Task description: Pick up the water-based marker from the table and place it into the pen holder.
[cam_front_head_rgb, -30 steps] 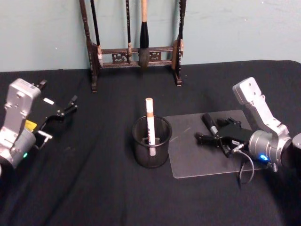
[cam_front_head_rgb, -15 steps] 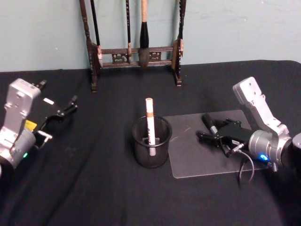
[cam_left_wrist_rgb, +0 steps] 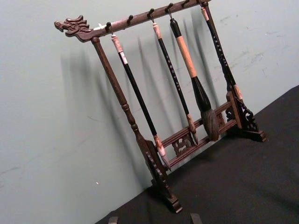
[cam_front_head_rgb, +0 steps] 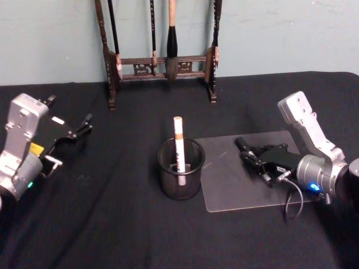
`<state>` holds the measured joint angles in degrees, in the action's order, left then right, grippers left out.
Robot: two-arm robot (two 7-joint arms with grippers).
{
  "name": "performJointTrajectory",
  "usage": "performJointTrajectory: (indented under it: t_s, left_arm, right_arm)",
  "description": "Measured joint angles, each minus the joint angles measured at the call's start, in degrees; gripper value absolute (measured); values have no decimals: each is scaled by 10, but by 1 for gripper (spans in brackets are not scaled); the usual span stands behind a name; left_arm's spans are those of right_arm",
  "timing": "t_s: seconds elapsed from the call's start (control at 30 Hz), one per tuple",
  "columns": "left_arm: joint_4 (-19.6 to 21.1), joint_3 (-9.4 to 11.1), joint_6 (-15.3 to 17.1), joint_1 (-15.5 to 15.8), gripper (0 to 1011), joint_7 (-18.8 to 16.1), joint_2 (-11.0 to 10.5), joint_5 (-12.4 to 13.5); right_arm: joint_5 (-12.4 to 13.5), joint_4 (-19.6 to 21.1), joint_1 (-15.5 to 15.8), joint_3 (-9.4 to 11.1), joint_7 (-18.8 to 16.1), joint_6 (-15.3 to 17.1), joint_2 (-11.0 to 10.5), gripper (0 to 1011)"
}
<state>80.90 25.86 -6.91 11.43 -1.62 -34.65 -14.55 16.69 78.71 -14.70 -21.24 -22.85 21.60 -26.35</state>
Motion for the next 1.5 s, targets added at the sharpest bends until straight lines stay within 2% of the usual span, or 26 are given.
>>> performJointTrajectory:
  t_s: [0.1,0.37,0.53,0.7,0.8,0.83,0.93,0.97,1.13,1.17,1.2,1.23,1.4,1.5]
  left_arm:
    - [0,0,0,0,1001,0,0,0]
    - [0,0,0,0,1001,0,0,0]
    - [0,0,0,0,1001,0,0,0]
    - [0,0,0,0,1001,0,0,0]
    - [0,0,0,0,1001,0,0,0]
    - [0,0,0,0,1001,0,0,0]
    - [0,0,0,0,1001,0,0,0]
    - [0,0,0,0,1001,0,0,0]
    - [0,0,0,0,1001,0,0,0]
    - [0,0,0,0,1001,0,0,0]
    - [0,0,0,0,1001,0,0,0]
    - [0,0,0,0,1001,0,0,0]
    - [0,0,0,0,1001,0,0,0]
    - [0,0,0,0,1001,0,0,0]
  right_arm:
    - [0,0,0,0,0,0,0,229]
    - [1,0,0,0,0,-1,0,214]
    - [5,1,3,3,-5,-23,3,214]
    - [15,4,10,10,-13,-73,9,214]
    - [24,5,15,15,-21,-118,16,214]
    - [29,4,18,17,-26,-145,21,214]
    - [36,-1,20,18,-33,-181,28,214]
    - [42,-6,22,19,-38,-204,34,214]
    - [54,-19,23,20,-53,-268,50,214]
    - [58,-22,23,20,-59,-289,56,214]
    - [58,-22,23,20,-59,-289,56,214]
    - [63,-25,23,19,-66,-310,61,214]
    - [84,-30,23,17,-99,-369,74,214]
    - [97,-31,23,15,-115,-386,79,214]
